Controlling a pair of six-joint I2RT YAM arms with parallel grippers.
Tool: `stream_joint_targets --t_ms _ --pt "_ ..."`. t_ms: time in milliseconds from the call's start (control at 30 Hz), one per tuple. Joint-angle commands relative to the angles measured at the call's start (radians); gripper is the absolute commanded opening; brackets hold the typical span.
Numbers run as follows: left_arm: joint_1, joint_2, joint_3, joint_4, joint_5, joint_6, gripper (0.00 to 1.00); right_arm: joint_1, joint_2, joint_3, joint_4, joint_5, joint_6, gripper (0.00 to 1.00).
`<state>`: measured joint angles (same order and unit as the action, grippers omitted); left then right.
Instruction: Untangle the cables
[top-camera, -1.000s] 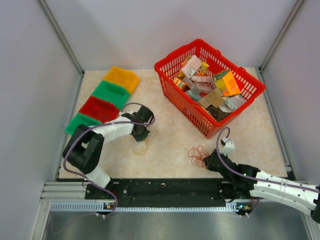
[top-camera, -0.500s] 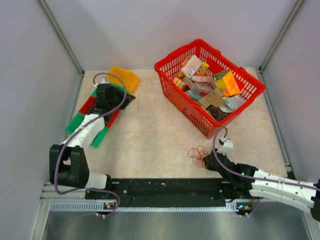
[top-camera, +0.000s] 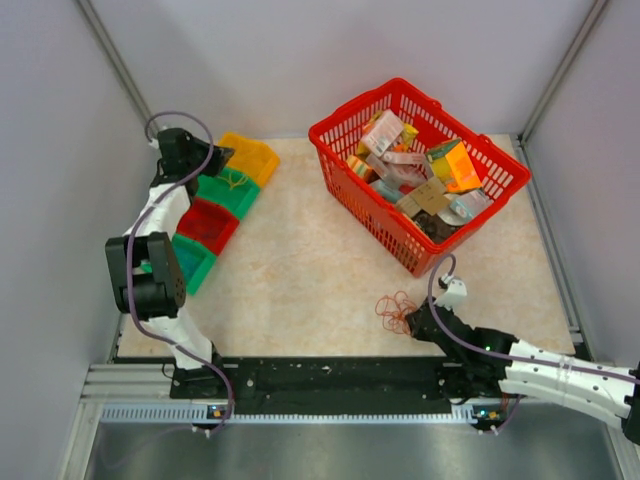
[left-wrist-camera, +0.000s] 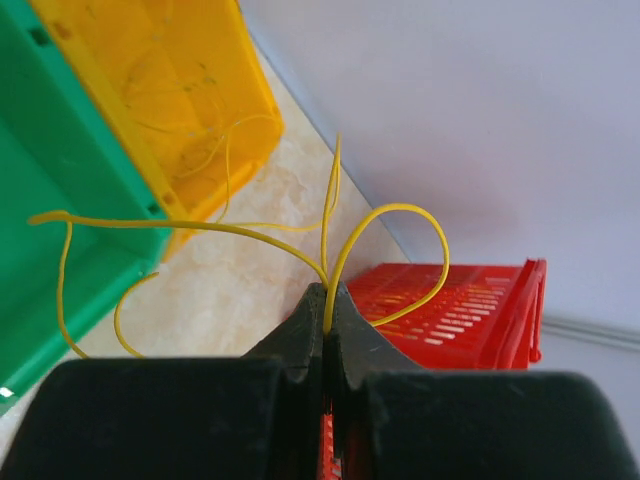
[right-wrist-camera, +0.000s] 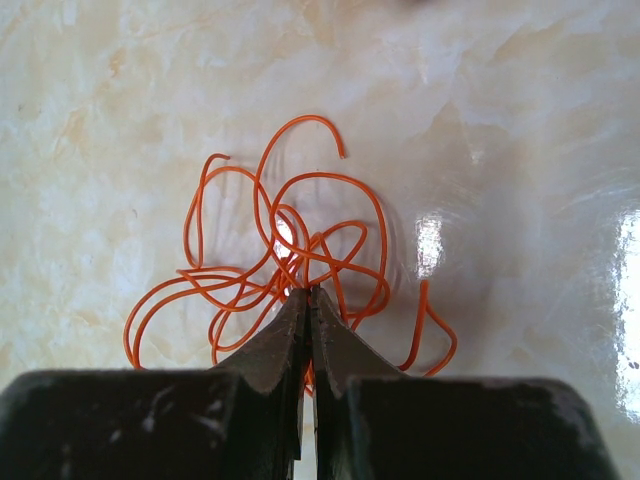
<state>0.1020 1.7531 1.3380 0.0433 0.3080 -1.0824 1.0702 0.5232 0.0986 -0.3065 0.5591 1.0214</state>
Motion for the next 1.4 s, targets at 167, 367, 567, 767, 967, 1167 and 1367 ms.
stream_joint_targets --t_ms 167,367,567,767,967,1167,1367 --pt "0.013 0.114 0.197 0.041 -0.012 0.154 0.00 -0.012 0.024 0.035 0.001 0.009 -0.020 0.00" --pt "-0.027 0.319 0.545 -0.264 -0.096 0.404 0.00 -0.012 0.023 0.027 0.000 0.001 -0.006 0.00" --pt "-0.064 0.428 0.664 -0.275 -0.072 0.604 0.00 -0.012 0.034 0.041 -0.002 0.013 -0.024 0.00" --pt "-0.061 0.488 0.590 -0.136 0.133 0.549 0.00 -0.013 0.067 0.058 0.001 0.021 -0.024 0.00" --pt "-0.016 0.480 0.452 -0.059 0.106 0.457 0.00 -0.013 0.069 0.058 0.001 0.005 -0.027 0.00" --pt "0.036 0.459 0.403 -0.144 0.026 0.388 0.00 -0.012 0.051 0.046 0.001 0.005 -0.021 0.00" --pt "0.042 0.534 0.555 -0.281 0.039 0.400 0.00 -0.013 0.051 0.049 0.003 0.005 -0.024 0.00"
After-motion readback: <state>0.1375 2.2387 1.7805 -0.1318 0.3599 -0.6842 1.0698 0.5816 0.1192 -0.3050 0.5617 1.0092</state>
